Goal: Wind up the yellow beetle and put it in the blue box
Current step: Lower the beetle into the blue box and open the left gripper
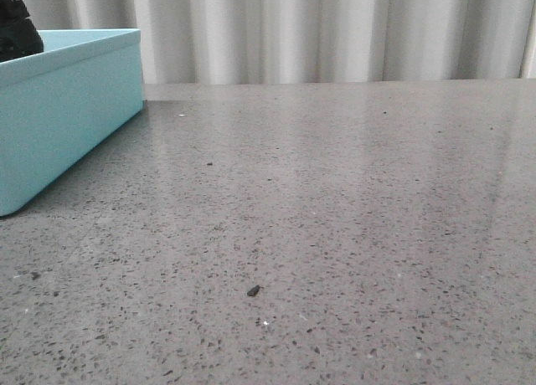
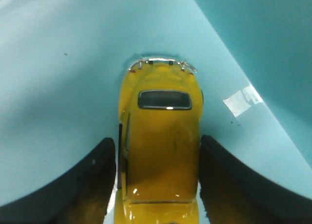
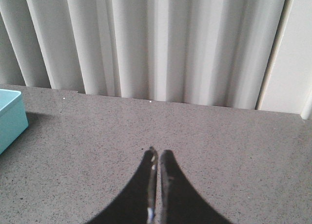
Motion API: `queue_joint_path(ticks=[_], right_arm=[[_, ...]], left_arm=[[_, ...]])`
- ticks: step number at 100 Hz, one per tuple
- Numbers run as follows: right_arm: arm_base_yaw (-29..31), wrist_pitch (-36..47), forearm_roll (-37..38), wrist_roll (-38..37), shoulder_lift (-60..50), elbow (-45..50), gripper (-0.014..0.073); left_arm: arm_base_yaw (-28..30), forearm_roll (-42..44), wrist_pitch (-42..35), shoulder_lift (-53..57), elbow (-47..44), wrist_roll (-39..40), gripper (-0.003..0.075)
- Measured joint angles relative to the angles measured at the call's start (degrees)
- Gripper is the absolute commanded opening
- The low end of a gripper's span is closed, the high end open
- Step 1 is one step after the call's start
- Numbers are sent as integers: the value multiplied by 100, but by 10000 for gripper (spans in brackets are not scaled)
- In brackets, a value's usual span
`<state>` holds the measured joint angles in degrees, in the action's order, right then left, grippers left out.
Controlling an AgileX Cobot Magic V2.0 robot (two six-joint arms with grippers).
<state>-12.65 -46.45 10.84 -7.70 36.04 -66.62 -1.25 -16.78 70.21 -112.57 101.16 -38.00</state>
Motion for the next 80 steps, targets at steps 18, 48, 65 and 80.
queue_joint_path(ticks=[18, 48, 65, 80], right_arm=[[0, -14, 0, 0, 0, 0, -62], [0, -138, 86, 0, -9, 0, -62], [0, -245, 441, 0, -248, 198, -62], [0, -185, 774, 0, -674, 644, -62]], left_arm=[[0, 0, 0, 0, 0, 0, 456], [0, 0, 49, 86, 312, 130, 424], [0, -106, 73, 473, 561, 197, 324], [0, -202, 113, 933, 592, 400, 106]])
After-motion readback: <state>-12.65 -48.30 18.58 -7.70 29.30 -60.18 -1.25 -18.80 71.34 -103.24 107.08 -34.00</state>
